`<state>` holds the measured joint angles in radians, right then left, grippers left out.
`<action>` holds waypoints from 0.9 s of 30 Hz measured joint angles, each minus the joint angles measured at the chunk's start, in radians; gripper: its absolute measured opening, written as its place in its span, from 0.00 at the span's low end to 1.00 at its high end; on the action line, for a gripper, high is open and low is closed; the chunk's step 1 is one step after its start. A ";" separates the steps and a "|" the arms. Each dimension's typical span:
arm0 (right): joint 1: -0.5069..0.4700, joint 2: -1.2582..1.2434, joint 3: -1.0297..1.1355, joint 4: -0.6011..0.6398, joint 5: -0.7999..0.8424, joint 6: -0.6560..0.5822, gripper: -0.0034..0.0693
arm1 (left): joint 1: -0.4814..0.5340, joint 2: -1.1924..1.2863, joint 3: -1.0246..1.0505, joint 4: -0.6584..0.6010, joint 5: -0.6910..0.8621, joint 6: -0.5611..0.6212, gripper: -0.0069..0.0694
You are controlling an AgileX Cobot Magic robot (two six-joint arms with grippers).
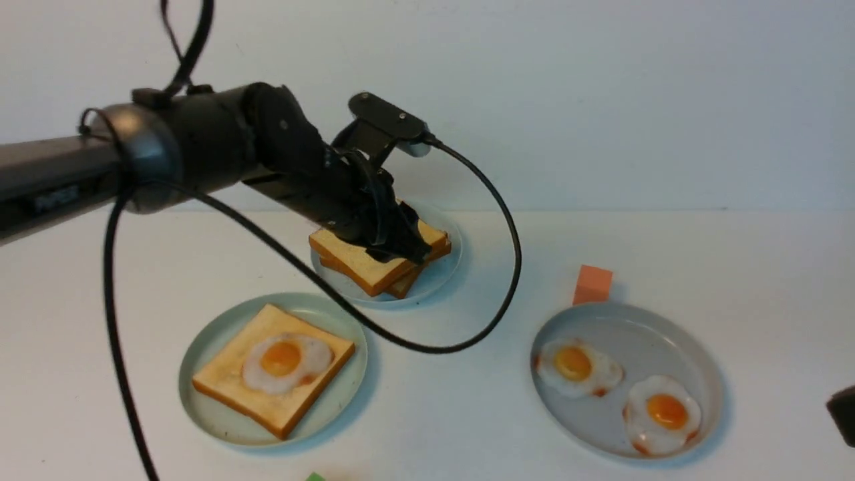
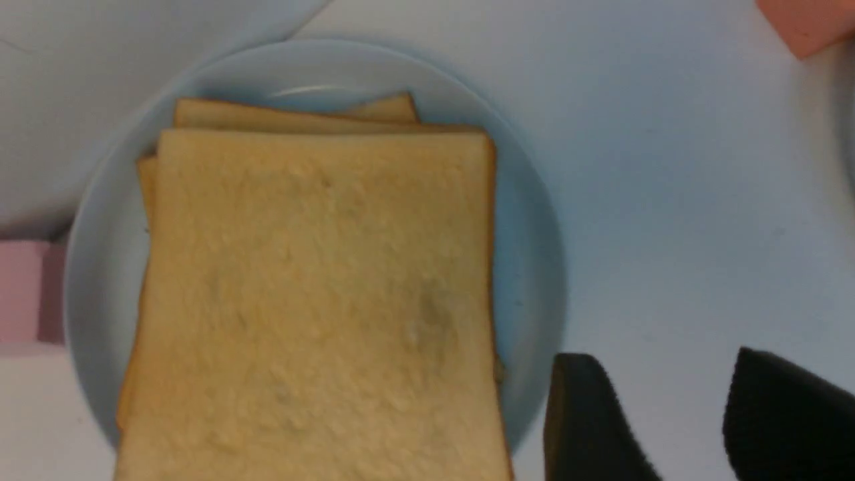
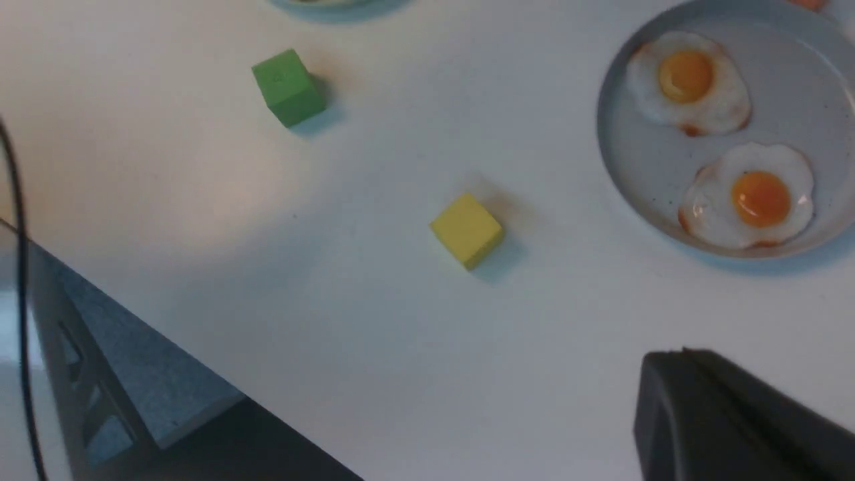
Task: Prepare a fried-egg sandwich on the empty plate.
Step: Use the left arm to grab a slice of bread
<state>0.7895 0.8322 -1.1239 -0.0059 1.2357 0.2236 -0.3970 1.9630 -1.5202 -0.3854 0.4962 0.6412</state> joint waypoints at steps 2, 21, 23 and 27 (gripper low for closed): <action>0.000 -0.025 0.000 0.011 -0.019 0.005 0.04 | 0.000 0.048 -0.009 0.012 -0.062 0.003 0.62; 0.000 -0.044 0.000 0.037 -0.081 0.007 0.05 | 0.003 0.152 -0.015 0.042 -0.172 0.007 0.13; 0.000 -0.044 0.000 0.039 -0.081 0.007 0.06 | 0.003 0.150 -0.015 0.048 -0.171 0.007 0.08; 0.000 -0.044 0.000 0.044 -0.081 0.007 0.06 | 0.003 0.135 -0.015 0.059 -0.160 0.007 0.07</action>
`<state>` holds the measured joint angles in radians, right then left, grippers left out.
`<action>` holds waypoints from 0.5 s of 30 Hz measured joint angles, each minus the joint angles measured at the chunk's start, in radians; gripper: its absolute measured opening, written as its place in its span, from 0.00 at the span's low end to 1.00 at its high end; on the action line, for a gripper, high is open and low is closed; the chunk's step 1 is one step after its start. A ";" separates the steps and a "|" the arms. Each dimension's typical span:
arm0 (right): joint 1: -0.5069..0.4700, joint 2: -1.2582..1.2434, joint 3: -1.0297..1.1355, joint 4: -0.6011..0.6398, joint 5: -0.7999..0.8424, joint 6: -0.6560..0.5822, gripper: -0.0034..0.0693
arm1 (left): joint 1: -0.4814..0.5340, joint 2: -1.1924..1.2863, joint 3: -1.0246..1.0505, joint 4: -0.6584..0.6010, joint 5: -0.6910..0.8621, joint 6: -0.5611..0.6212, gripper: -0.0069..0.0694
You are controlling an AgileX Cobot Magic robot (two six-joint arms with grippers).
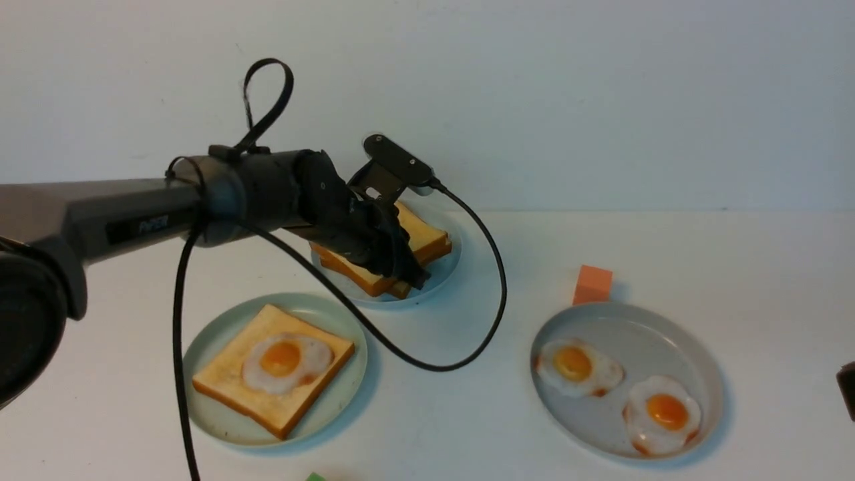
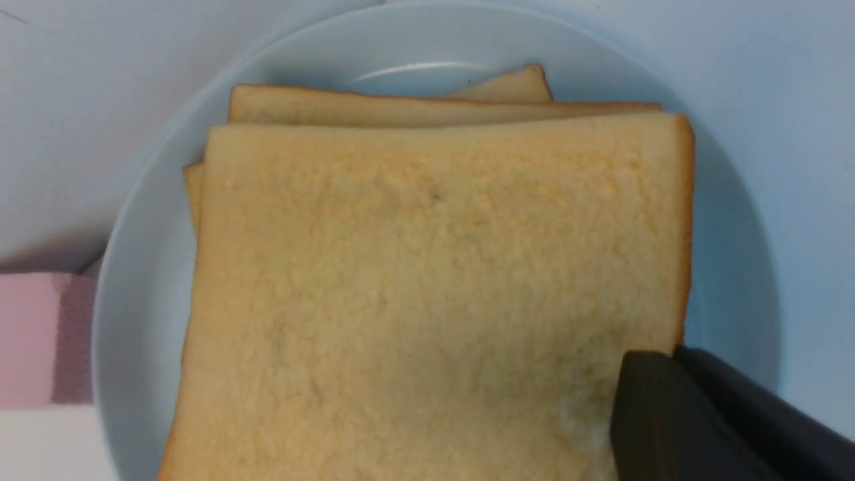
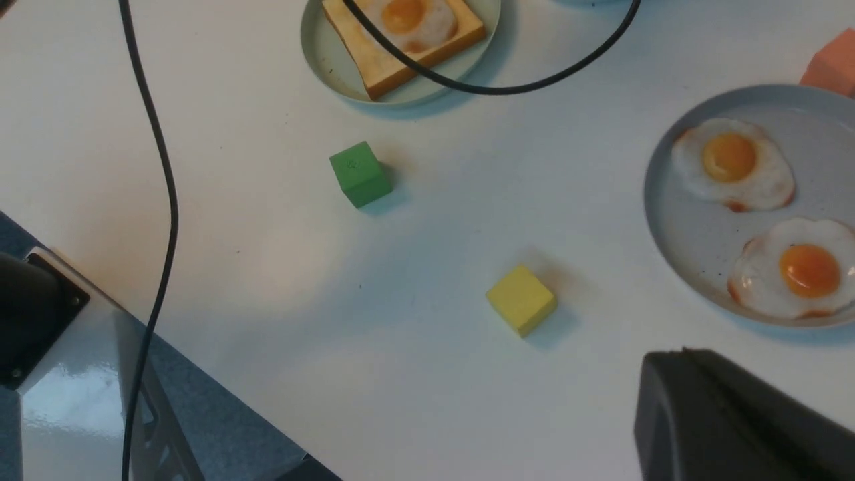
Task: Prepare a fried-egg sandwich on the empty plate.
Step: Use the left arm to grab a slice of bread
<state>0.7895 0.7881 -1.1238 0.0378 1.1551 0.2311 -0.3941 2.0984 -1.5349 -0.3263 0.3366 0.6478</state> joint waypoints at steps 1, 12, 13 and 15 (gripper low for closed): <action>0.000 0.000 0.000 0.001 0.000 0.000 0.06 | 0.000 -0.019 0.000 0.003 0.007 0.000 0.07; 0.000 0.000 0.000 0.008 0.000 0.000 0.06 | 0.000 -0.130 0.001 0.004 0.059 0.000 0.07; 0.000 0.000 0.000 0.008 0.000 0.000 0.06 | 0.000 -0.133 0.001 0.004 0.063 0.000 0.07; 0.000 0.000 0.000 0.008 0.000 0.000 0.07 | 0.000 -0.156 0.001 0.004 0.088 0.000 0.07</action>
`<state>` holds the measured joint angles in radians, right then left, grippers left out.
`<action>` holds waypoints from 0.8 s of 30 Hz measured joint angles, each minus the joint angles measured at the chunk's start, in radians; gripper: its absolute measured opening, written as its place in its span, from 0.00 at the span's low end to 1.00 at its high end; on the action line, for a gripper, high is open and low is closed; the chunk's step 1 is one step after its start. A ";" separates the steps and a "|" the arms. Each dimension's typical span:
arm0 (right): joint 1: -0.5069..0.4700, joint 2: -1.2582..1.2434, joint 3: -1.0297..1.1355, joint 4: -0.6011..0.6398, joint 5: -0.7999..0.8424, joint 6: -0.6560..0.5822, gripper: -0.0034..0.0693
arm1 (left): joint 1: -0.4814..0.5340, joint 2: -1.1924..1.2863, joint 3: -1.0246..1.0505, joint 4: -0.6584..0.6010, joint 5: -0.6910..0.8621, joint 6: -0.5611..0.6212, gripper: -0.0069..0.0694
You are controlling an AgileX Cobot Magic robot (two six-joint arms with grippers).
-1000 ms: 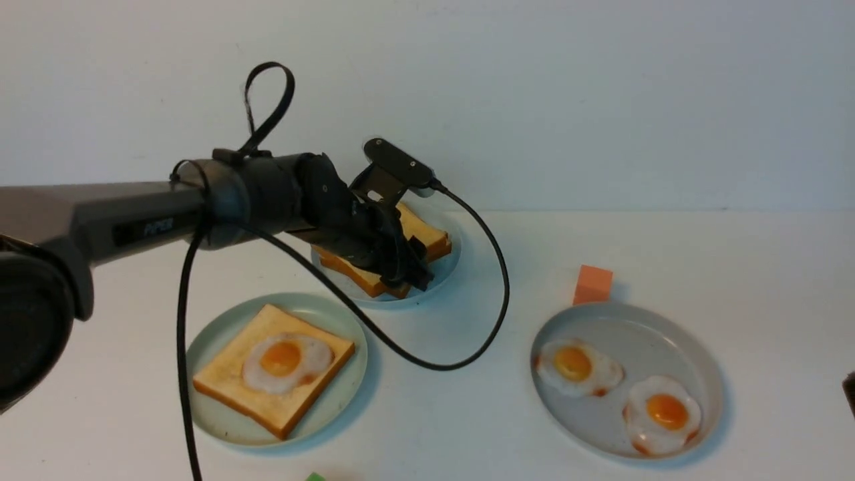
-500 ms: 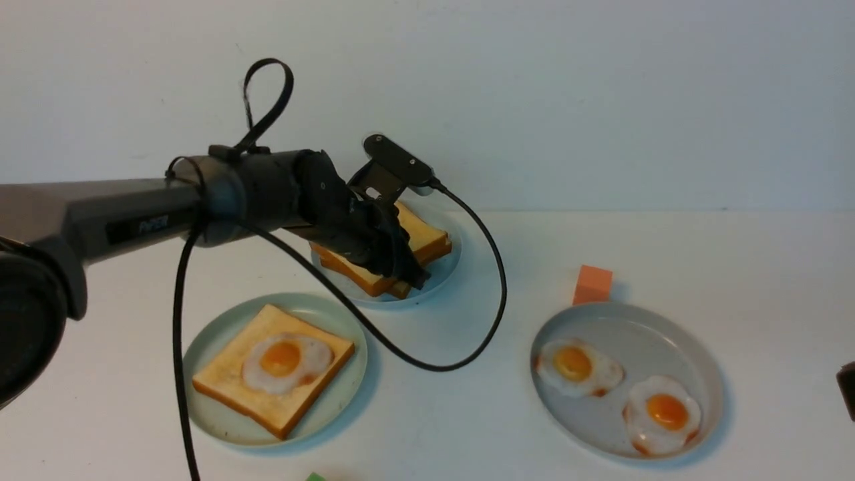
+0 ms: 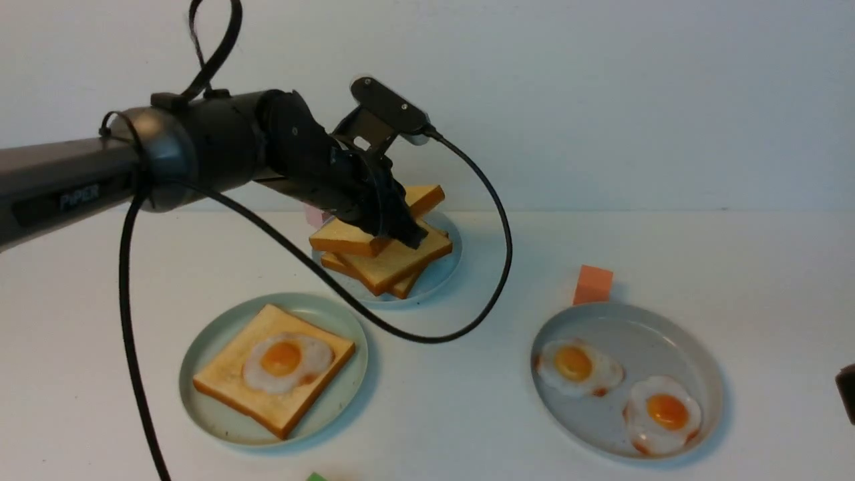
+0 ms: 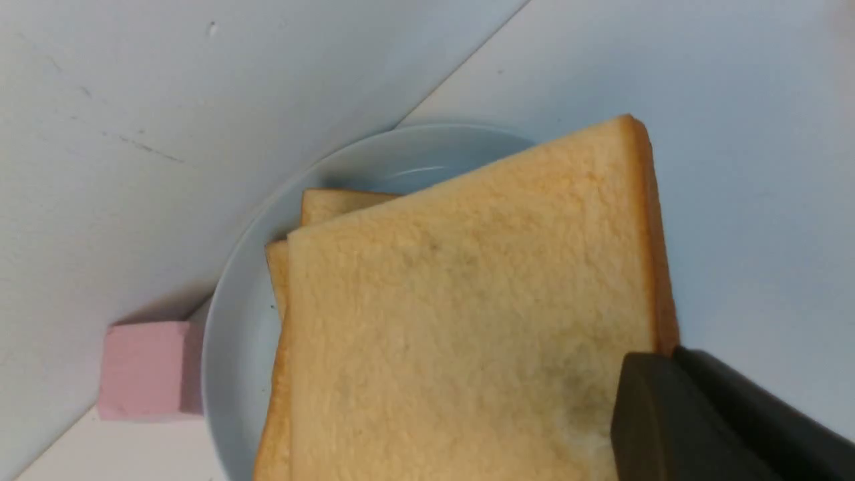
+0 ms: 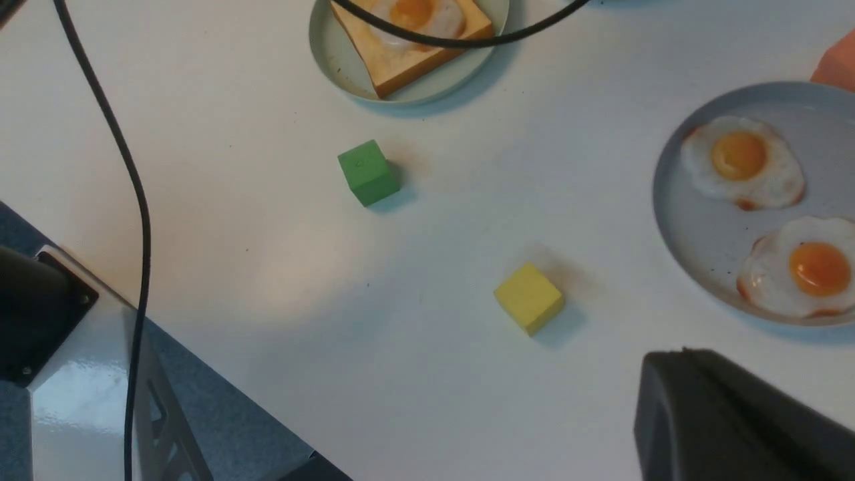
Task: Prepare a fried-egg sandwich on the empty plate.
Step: Use the left arm to grab a slice of bread, then use the left arm to place a slice of bread on the fried egg in the middle
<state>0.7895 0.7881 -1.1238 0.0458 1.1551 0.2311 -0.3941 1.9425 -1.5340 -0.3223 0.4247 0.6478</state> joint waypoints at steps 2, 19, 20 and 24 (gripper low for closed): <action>0.000 0.000 0.000 -0.001 0.000 0.000 0.07 | 0.000 -0.024 0.000 0.002 0.030 -0.003 0.07; 0.000 0.000 0.000 -0.060 -0.115 -0.026 0.08 | 0.000 -0.447 0.597 0.174 -0.070 -0.154 0.07; 0.000 0.000 0.000 -0.061 -0.130 -0.026 0.08 | 0.000 -0.442 0.637 0.175 -0.112 -0.152 0.07; 0.000 0.000 0.000 -0.061 -0.140 -0.026 0.08 | 0.000 -0.404 0.666 0.190 -0.182 -0.122 0.07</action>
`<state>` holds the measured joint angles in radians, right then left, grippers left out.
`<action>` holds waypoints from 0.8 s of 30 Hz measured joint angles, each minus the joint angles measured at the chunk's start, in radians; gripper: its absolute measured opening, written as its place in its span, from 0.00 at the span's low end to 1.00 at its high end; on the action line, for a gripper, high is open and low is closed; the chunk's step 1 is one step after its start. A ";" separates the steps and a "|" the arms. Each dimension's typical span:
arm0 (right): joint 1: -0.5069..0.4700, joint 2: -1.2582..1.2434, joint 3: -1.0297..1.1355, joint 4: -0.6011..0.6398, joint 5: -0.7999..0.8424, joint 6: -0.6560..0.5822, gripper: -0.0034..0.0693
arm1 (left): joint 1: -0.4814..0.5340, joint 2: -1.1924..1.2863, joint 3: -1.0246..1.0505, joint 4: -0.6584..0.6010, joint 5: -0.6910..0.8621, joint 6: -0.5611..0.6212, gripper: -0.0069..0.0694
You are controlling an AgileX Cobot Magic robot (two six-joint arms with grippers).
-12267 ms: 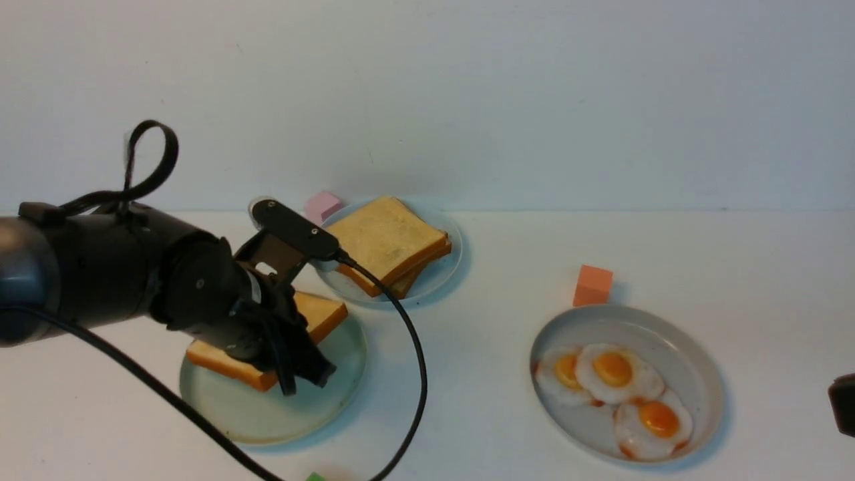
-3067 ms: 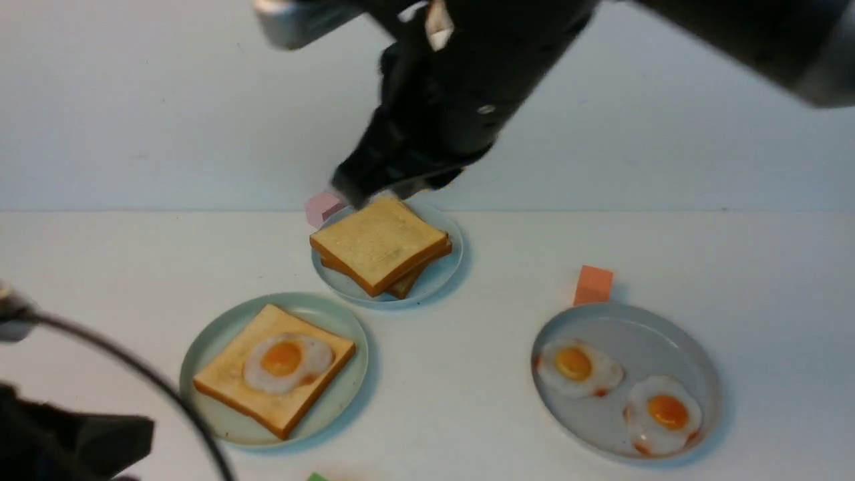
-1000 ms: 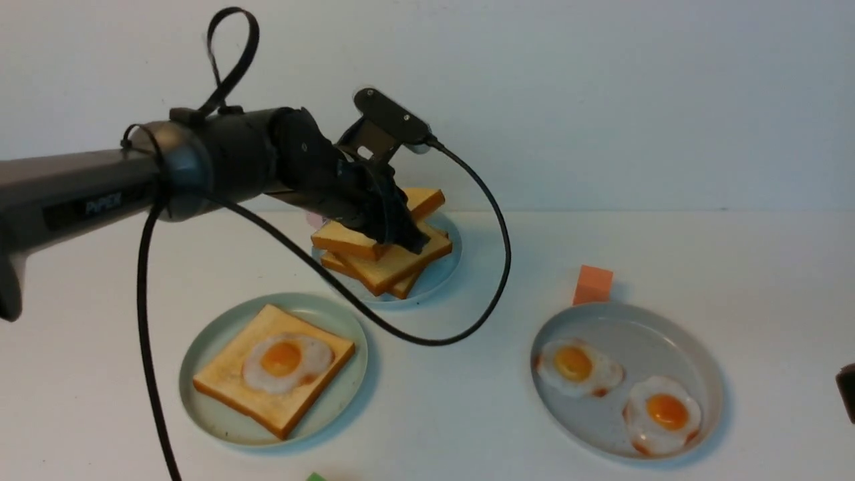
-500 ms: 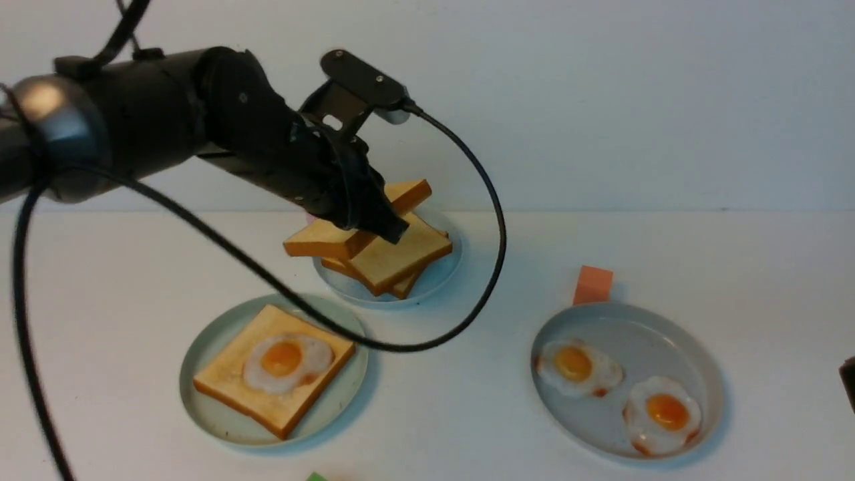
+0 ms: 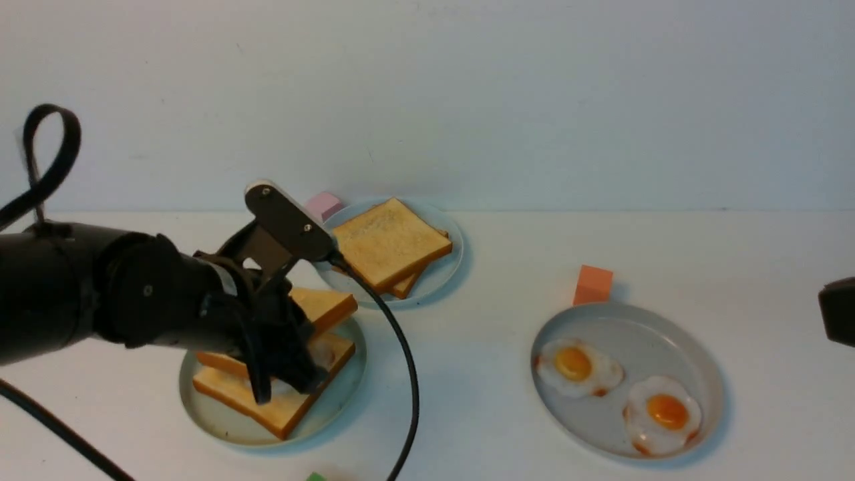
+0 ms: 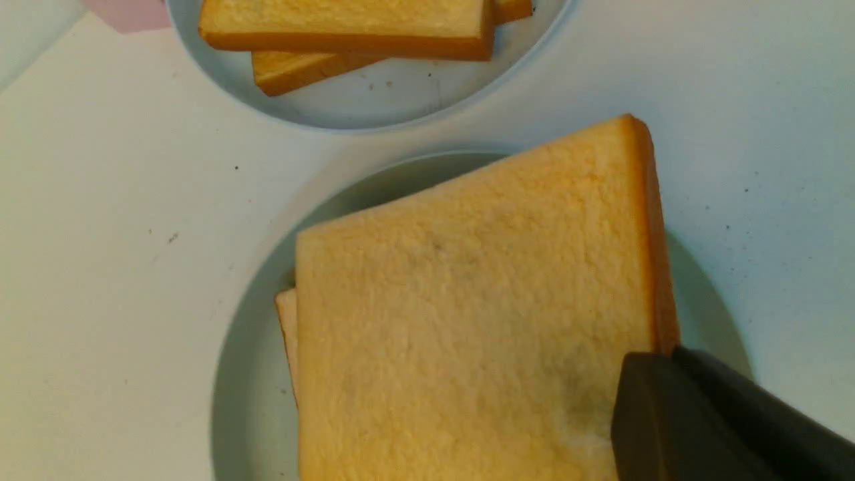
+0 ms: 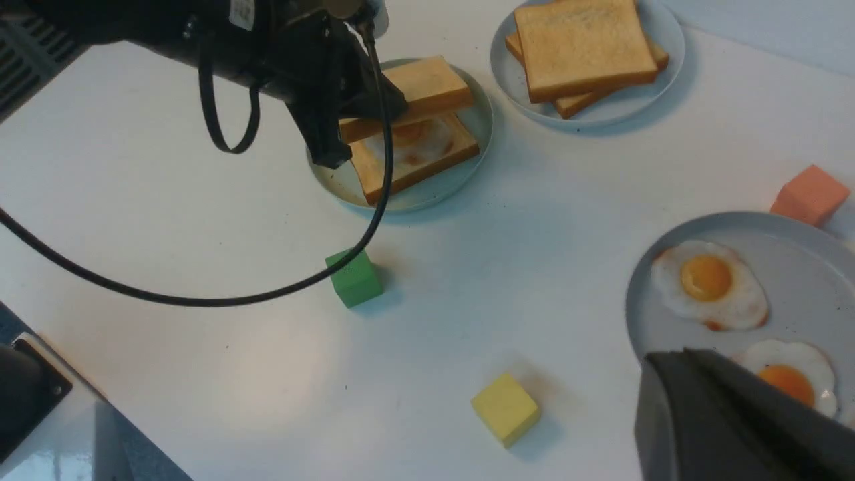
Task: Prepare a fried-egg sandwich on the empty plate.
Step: Use the left arm to place a slice of bread on the fried egg in the middle
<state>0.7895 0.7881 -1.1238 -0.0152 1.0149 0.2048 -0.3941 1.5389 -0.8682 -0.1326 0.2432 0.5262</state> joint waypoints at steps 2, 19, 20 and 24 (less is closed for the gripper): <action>0.000 0.000 0.000 0.000 0.000 0.000 0.08 | 0.000 0.012 0.000 0.008 -0.017 0.008 0.07; 0.000 0.000 0.000 0.015 0.026 0.000 0.09 | 0.000 0.099 0.001 0.025 -0.038 -0.017 0.15; 0.000 0.000 0.001 0.015 0.026 0.000 0.09 | 0.000 0.099 0.001 0.025 -0.038 -0.027 0.19; 0.000 0.000 0.001 0.015 0.026 -0.012 0.10 | 0.000 0.098 0.001 0.026 -0.038 -0.063 0.32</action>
<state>0.7895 0.7881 -1.1231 0.0000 1.0412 0.1925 -0.3941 1.6372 -0.8671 -0.1064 0.2048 0.4631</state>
